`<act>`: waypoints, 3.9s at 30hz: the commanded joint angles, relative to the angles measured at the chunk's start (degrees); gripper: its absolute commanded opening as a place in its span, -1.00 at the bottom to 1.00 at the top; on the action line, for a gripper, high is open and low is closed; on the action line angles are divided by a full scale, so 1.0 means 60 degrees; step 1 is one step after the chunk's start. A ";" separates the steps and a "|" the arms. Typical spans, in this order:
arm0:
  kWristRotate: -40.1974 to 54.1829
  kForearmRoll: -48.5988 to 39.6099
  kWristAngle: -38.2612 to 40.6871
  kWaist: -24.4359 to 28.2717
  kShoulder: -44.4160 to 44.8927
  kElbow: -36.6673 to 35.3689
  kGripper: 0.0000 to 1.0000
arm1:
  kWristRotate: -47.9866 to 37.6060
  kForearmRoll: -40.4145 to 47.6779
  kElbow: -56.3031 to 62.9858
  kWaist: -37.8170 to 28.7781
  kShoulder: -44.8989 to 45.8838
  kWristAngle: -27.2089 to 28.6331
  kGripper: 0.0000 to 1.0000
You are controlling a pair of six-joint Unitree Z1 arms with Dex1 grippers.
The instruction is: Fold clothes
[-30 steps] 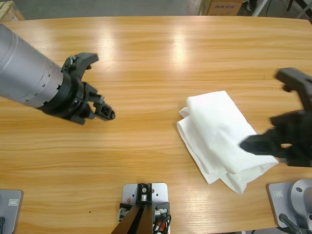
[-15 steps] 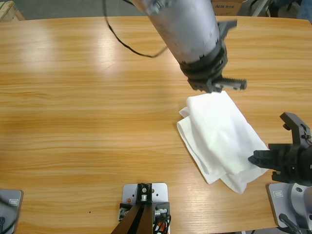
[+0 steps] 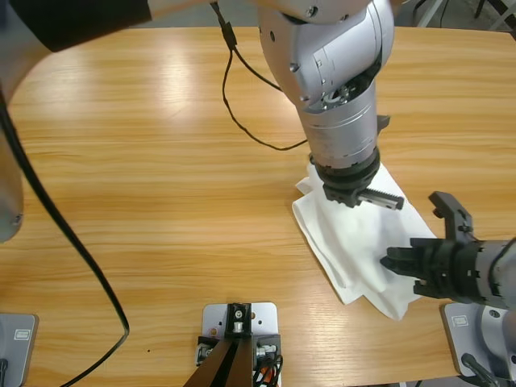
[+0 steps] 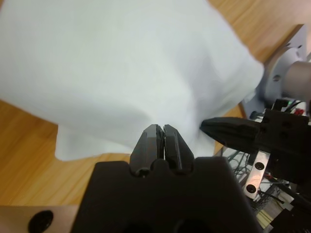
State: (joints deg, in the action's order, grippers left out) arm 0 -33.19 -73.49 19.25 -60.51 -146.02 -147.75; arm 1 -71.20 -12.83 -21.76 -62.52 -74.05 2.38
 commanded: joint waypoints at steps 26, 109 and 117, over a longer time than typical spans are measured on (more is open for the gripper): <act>-0.0709 -0.2543 -0.1176 -0.0242 -0.2223 -0.5311 -1.00 | -0.0230 -0.3882 -0.1437 -0.0024 0.1988 0.1390 -1.00; 0.1538 0.2763 -0.2974 -0.0051 1.1930 1.3945 1.00 | 1.2884 -0.1318 -0.7226 0.0284 -0.5084 -0.1598 0.95; 0.1561 0.3413 -0.2974 -0.0051 1.1652 1.4048 1.00 | 0.8187 -0.2669 -0.5348 0.0372 -0.0921 0.0968 0.19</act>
State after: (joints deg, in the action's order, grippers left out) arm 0 -23.46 -56.19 0.86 -61.28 -75.37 -65.64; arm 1 -3.93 -25.18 -64.75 -60.31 -97.92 2.30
